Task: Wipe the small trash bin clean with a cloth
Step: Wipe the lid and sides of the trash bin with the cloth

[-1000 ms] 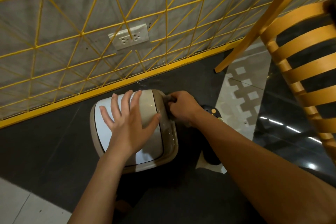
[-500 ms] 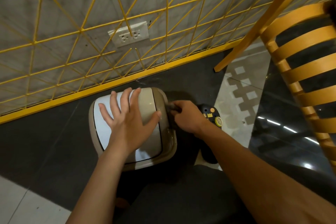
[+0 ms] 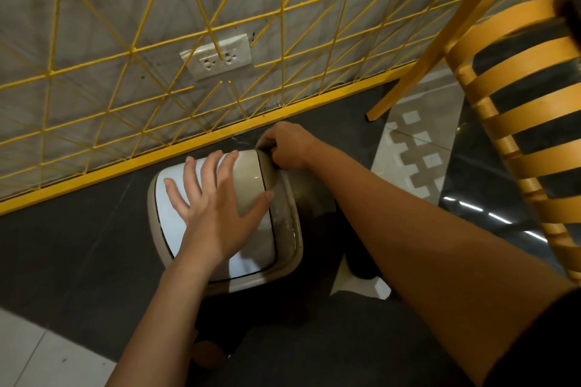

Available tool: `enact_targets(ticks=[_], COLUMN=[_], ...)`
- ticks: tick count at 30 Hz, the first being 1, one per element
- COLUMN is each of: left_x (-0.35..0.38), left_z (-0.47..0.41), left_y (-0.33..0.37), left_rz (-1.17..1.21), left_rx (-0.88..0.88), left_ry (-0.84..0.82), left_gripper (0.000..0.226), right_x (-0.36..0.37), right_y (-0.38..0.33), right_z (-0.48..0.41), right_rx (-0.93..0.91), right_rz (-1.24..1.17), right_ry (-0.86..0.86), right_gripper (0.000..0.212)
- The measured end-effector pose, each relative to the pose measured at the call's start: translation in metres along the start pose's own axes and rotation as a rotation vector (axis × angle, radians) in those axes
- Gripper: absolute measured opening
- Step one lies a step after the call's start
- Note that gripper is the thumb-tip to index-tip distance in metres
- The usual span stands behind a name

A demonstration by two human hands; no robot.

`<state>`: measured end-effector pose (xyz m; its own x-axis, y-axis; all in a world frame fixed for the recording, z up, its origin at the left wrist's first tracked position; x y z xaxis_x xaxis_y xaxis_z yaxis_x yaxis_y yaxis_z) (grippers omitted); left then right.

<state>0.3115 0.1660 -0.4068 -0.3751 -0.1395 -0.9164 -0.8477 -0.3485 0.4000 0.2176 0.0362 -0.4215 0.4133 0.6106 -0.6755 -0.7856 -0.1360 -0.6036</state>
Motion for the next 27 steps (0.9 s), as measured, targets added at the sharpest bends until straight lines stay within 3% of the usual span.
enact_targets(ticks=[6,10,13,16,27], left_x=[0.001,0.002,0.001,0.002,0.002], left_z=[0.001,0.000,0.001,0.001,0.000], left_y=[0.001,0.000,-0.002,-0.001,-0.002], left_rz=[-0.012,-0.017,-0.022,-0.033,-0.020], left_rx=[0.021,0.018,0.013,0.024,0.020], left_ry=[0.003,0.020,0.048,0.046,0.029], left_gripper=[0.073,0.073,0.074,0.074,0.074], right_x=[0.006,0.014,0.015,0.011,0.011], right_y=[0.022,0.012,0.012,0.025,0.021], right_z=[0.017,0.009,0.017,0.032,0.020], right_rx=[0.050,0.035,0.068,0.143,0.161], right_rz=[-0.114,-0.047,-0.239,-0.412,-0.347], right_ry=[0.106,0.222,0.301,0.281,0.189], right_gripper=[0.042,0.042,0.035,0.024,0.026])
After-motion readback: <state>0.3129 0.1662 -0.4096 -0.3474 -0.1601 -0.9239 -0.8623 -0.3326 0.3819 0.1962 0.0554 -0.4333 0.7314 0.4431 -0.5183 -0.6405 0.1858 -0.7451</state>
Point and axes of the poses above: each hand's wrist, its own z-axis away from the middle knuckle, its own x-axis out of the palm, y = z × x, the point moved 2 cm from there along -z, towards the middle knuckle, and after that the axes turned 11 degrees about y, right-handed, at the moved point
